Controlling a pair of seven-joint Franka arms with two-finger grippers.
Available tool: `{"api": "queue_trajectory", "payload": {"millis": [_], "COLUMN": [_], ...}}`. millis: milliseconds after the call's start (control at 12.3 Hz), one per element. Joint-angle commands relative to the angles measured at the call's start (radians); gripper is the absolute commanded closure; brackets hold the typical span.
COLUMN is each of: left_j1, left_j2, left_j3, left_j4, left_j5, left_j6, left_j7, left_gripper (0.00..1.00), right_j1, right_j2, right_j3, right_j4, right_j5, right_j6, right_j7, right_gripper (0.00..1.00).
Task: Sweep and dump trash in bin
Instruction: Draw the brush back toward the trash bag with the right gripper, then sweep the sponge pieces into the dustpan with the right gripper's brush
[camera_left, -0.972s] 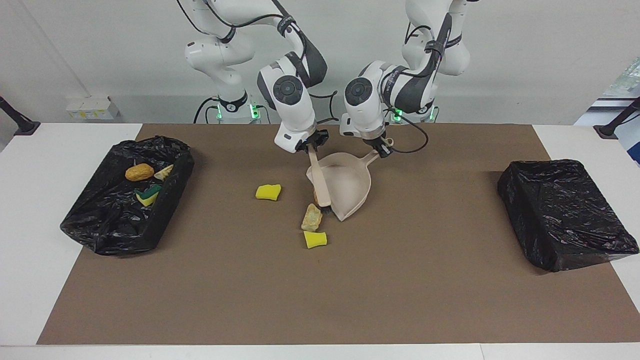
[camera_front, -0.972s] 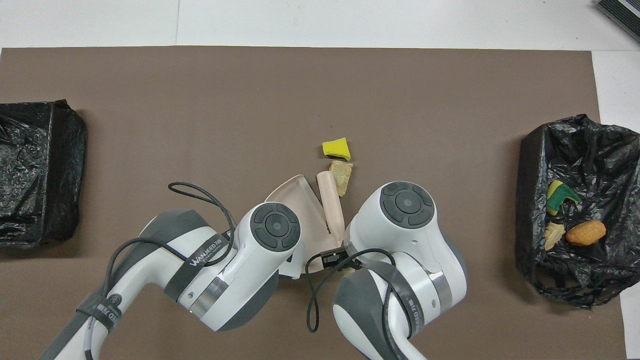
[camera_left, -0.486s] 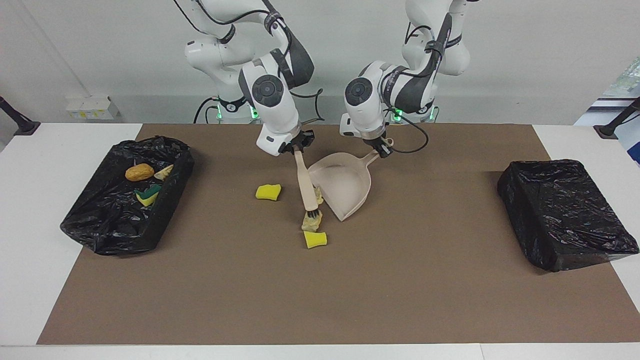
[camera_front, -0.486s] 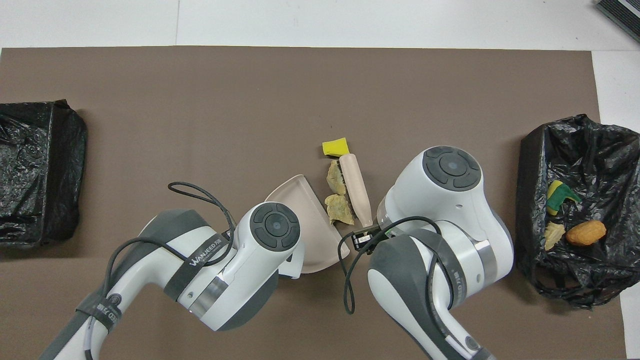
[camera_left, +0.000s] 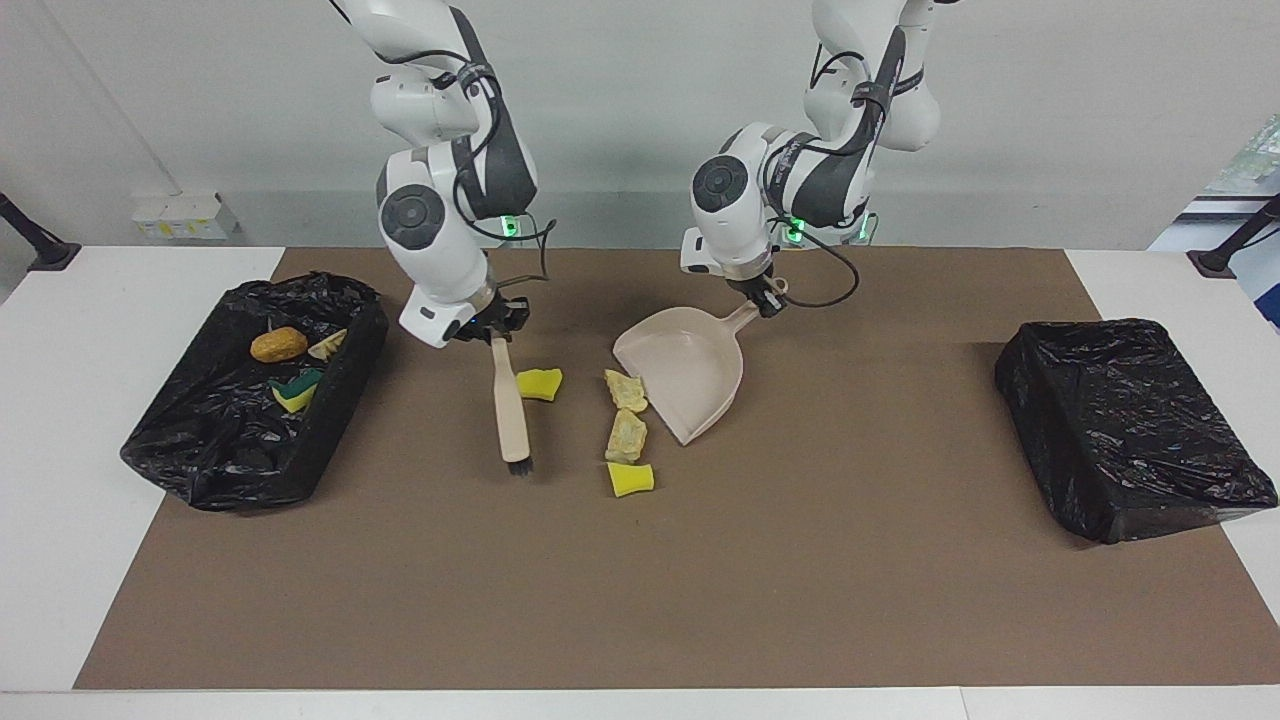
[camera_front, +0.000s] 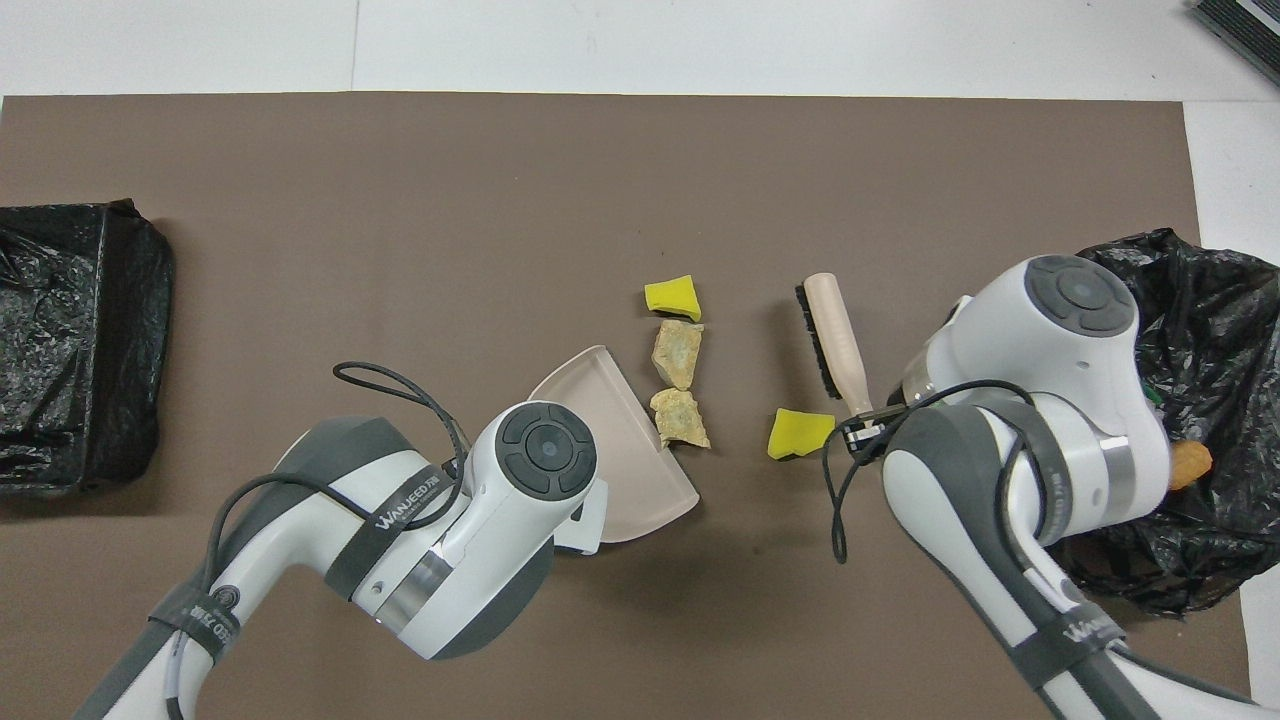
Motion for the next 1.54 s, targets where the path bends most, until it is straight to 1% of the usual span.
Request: {"api": "queue_trajectory", "payload": {"millis": [0, 243, 324, 486, 648, 891, 972, 1053, 1134, 1296, 1458], "left_j1": [0.013, 0.013, 0.013, 0.013, 0.013, 0.013, 0.013, 0.013, 0.013, 0.015, 0.024], "left_j2": [-0.025, -0.025, -0.025, -0.025, -0.025, -0.025, -0.025, -0.025, -0.025, -0.025, -0.023], "left_j3": [-0.001, -0.002, -0.001, -0.001, -0.001, -0.001, -0.001, -0.001, -0.002, -0.001, -0.002], "left_j4": [-0.034, -0.037, -0.037, -0.037, -0.037, -0.037, -0.037, -0.037, -0.037, -0.037, -0.037], "left_j5": [0.015, 0.015, 0.015, 0.015, 0.015, 0.015, 0.015, 0.015, 0.015, 0.015, 0.015], "left_j6": [0.033, 0.033, 0.033, 0.033, 0.038, 0.043, 0.043, 0.046, 0.046, 0.046, 0.049], "left_j7": [-0.007, -0.007, -0.007, -0.007, -0.008, -0.008, -0.007, -0.008, -0.007, -0.008, -0.007], "left_gripper": [1.0, 1.0, 1.0, 1.0, 1.0, 1.0, 1.0, 1.0, 1.0, 1.0, 1.0], "right_j1": [0.002, 0.015, 0.017, 0.022, 0.032, 0.072, 0.1, 0.109, 0.112, 0.149, 0.198], "right_j2": [-0.098, -0.154, -0.171, -0.214, -0.204, -0.199, -0.198, -0.188, -0.182, -0.17, -0.168], "right_j3": [0.016, 0.021, 0.021, 0.021, 0.021, 0.021, 0.021, 0.021, 0.023, 0.023, 0.021], "right_j4": [-0.091, -0.118, -0.152, -0.229, -0.278, -0.28, -0.277, -0.274, -0.272, -0.26, -0.26], "right_j5": [-0.009, 0.005, 0.008, 0.016, 0.026, 0.045, 0.06, 0.083, 0.101, 0.134, 0.198], "right_j6": [-0.048, -0.096, -0.083, -0.015, 0.068, 0.082, 0.098, 0.123, 0.174, 0.208, 0.268], "right_j7": [0.086, 0.146, 0.146, 0.123, 0.121, 0.153, 0.167, 0.172, 0.171, 0.174, 0.177], "right_gripper": [1.0, 1.0, 1.0, 1.0, 1.0, 1.0, 1.0, 1.0, 1.0, 1.0, 1.0]}}
